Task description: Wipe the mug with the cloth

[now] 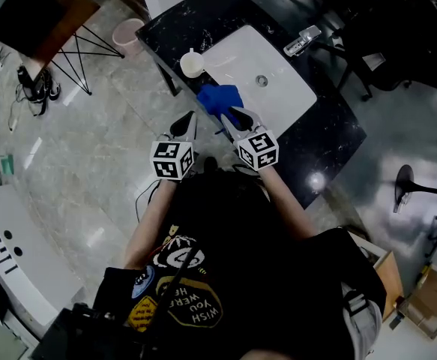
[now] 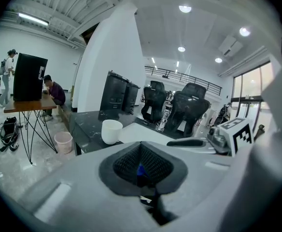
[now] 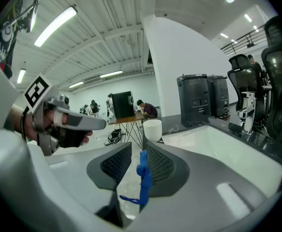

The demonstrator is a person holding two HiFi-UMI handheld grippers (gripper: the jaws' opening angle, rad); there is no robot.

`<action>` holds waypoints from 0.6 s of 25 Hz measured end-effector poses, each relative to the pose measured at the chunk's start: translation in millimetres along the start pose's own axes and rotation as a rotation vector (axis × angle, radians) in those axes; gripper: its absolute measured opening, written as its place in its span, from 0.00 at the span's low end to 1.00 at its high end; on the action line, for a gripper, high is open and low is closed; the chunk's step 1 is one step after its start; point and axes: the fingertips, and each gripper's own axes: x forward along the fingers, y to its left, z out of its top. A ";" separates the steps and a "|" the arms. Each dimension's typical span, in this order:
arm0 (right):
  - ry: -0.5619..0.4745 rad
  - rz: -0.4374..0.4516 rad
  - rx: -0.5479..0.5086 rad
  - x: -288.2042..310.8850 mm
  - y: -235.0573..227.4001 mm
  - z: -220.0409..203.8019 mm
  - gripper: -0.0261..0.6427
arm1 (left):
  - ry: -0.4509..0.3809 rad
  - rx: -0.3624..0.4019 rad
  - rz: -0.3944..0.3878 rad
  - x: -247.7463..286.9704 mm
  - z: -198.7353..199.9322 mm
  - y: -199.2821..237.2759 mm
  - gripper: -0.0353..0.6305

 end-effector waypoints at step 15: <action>0.309 -0.113 -0.201 93.0 -46.5 -69.8 0.40 | 0.042 -0.030 0.043 4.6 0.1 46.3 0.06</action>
